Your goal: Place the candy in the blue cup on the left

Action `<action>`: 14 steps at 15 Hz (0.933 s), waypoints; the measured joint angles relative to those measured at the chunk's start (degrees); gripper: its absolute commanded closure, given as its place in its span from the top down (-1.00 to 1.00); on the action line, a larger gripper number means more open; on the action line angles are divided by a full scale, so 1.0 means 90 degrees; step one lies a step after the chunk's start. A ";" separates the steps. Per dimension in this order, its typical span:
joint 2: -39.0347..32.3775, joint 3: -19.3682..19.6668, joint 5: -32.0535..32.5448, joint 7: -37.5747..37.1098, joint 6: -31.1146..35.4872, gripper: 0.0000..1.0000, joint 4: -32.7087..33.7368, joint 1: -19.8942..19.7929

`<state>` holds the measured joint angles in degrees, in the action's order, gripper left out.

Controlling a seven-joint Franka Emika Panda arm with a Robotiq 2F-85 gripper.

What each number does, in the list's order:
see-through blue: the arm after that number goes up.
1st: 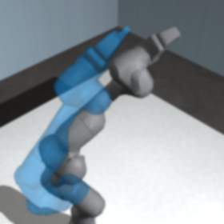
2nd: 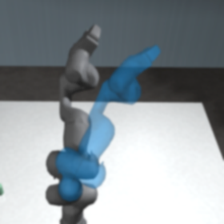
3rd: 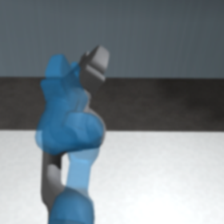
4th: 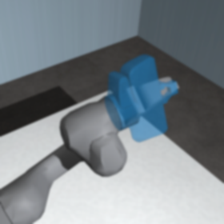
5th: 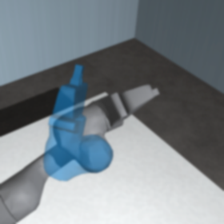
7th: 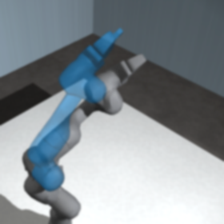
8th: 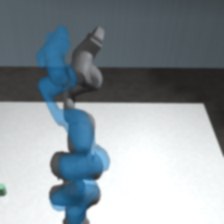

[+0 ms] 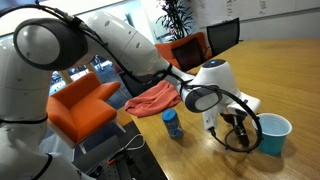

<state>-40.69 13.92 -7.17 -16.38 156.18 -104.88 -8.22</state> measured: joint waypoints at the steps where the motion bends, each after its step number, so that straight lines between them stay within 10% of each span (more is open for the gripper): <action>1: -0.0030 -0.0009 -0.0001 -0.0010 0.0000 -0.41 0.0040 0.0000; 6: -0.0055 -0.0063 -0.0003 -0.0101 0.0000 -0.99 0.0156 0.0001; 14: 0.0372 -0.0075 -0.0030 -0.0102 0.0179 -0.93 -0.0028 0.0007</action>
<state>-37.34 13.24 -7.44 -17.29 157.79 -105.14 -8.15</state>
